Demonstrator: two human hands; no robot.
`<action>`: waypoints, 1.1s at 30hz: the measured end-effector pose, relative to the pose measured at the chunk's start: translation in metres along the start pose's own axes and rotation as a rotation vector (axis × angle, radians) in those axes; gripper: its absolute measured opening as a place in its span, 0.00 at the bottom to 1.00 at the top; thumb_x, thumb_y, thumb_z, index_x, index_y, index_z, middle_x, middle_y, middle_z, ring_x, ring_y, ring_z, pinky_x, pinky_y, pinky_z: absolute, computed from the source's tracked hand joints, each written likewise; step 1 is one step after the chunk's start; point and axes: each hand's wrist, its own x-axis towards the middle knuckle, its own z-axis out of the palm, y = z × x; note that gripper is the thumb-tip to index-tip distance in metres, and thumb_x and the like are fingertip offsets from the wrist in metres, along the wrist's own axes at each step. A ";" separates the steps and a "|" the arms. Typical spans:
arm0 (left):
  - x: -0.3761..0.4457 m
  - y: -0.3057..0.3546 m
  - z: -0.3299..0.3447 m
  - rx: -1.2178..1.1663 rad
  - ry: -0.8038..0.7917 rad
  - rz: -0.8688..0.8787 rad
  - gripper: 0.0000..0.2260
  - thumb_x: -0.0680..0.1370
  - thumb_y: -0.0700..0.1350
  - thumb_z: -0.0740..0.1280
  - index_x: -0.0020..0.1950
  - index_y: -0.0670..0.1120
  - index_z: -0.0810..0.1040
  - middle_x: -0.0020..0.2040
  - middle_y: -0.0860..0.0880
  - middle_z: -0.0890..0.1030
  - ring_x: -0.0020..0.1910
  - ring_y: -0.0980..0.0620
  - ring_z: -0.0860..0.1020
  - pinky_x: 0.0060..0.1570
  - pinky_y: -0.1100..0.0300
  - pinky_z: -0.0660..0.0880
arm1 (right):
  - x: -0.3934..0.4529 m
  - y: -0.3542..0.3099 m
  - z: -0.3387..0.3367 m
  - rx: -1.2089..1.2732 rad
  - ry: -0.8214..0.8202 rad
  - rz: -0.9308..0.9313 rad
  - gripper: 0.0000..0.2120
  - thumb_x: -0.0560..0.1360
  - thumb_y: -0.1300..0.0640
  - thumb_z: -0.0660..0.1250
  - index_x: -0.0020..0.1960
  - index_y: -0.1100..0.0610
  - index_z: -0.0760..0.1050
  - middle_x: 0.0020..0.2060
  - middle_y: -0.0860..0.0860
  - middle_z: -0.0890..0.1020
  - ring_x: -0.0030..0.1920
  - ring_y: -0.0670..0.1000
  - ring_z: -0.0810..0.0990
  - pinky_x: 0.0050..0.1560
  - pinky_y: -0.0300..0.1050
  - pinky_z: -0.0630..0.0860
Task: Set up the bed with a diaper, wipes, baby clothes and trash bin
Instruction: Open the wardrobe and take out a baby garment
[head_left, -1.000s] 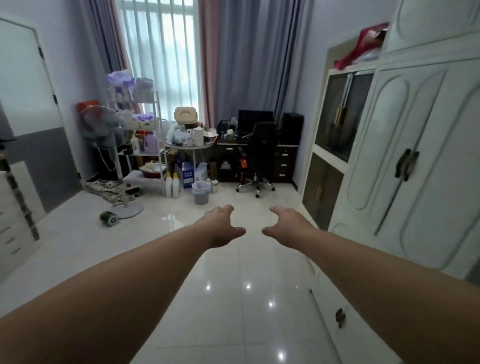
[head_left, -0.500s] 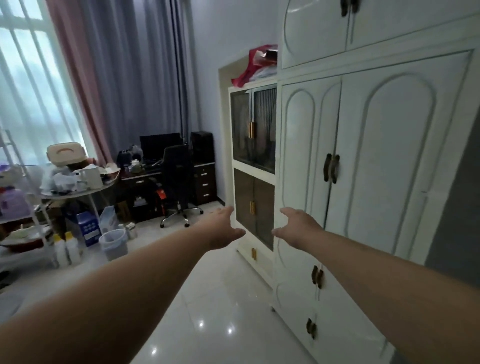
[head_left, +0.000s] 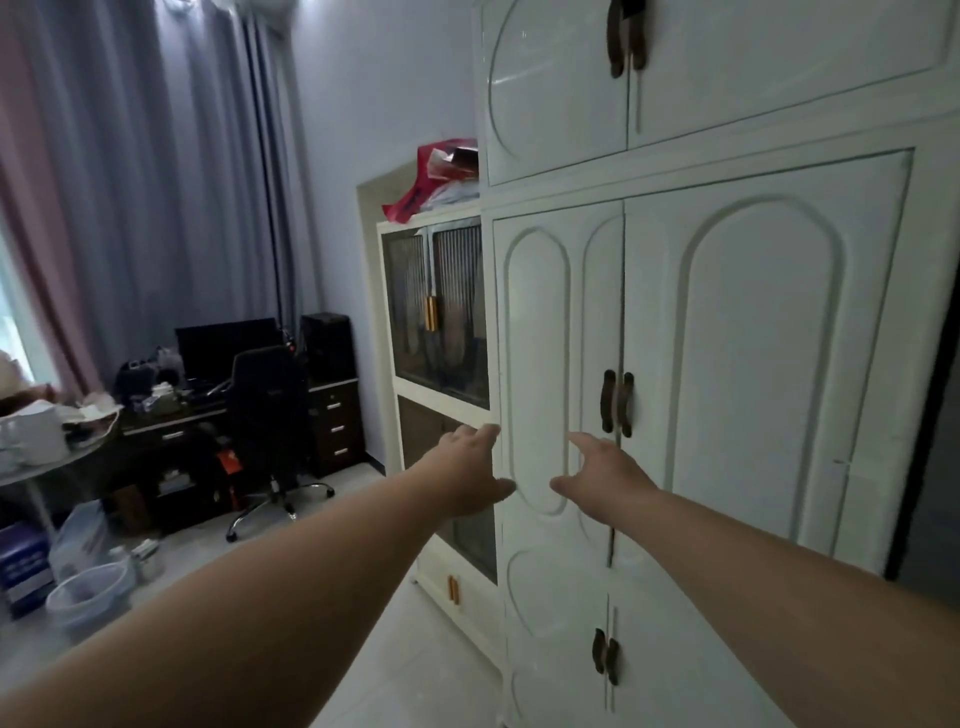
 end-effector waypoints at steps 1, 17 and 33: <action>0.018 0.002 0.002 0.008 0.010 0.011 0.39 0.74 0.60 0.70 0.78 0.56 0.54 0.77 0.44 0.64 0.74 0.39 0.64 0.69 0.40 0.66 | 0.016 0.003 -0.001 0.011 0.010 -0.002 0.39 0.73 0.42 0.69 0.79 0.48 0.56 0.75 0.52 0.64 0.70 0.56 0.69 0.62 0.48 0.71; 0.219 0.048 0.022 0.203 0.117 0.263 0.42 0.75 0.56 0.69 0.79 0.57 0.45 0.79 0.44 0.57 0.76 0.38 0.60 0.69 0.40 0.64 | 0.161 0.068 -0.003 0.145 0.047 0.059 0.42 0.75 0.48 0.71 0.81 0.47 0.50 0.79 0.51 0.56 0.73 0.53 0.67 0.62 0.44 0.71; 0.363 0.070 0.029 0.438 0.353 0.873 0.41 0.74 0.46 0.62 0.80 0.55 0.41 0.78 0.46 0.28 0.78 0.38 0.37 0.74 0.36 0.47 | 0.246 0.059 0.034 0.334 0.379 0.292 0.43 0.74 0.58 0.66 0.80 0.42 0.45 0.78 0.43 0.35 0.75 0.55 0.64 0.57 0.44 0.76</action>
